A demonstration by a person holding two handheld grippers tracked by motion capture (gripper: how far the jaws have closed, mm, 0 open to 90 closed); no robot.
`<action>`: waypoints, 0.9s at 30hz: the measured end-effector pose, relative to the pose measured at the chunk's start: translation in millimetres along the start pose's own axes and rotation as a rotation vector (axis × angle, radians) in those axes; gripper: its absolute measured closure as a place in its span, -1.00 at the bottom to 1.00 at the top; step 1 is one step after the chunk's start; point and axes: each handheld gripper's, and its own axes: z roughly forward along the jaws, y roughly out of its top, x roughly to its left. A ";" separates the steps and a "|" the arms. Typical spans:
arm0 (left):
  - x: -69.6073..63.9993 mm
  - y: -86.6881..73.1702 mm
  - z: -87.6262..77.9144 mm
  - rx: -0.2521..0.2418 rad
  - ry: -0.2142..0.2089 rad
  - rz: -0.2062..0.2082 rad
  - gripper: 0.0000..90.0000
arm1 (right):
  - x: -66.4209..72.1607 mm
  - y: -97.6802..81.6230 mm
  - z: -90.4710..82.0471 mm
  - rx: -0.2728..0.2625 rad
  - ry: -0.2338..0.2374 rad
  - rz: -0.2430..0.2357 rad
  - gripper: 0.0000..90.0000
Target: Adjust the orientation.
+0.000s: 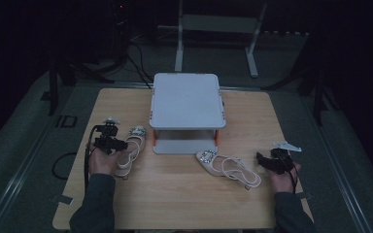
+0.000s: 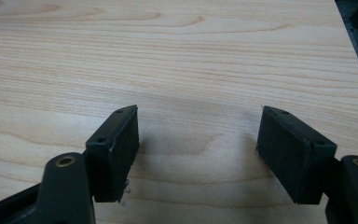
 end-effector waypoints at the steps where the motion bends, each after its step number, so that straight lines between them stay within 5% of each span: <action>1: -0.2 -0.9 2.4 0.012 0.001 0.001 0.32 | 0.0 0.0 0.0 0.000 0.000 0.001 -0.35; 10: 7.6 -4.9 7.7 0.027 0.006 -0.029 0.35 | 0.0 0.0 0.0 0.000 0.000 0.000 -0.35; 18: 16.8 -4.0 11.5 0.027 -0.065 -0.082 0.70 | 0.0 0.0 0.0 0.000 0.000 0.000 -0.35; 27: 25.5 -6.1 10.4 -0.007 -0.151 -0.141 0.80 | 0.0 0.2 0.2 0.000 0.000 0.000 -0.35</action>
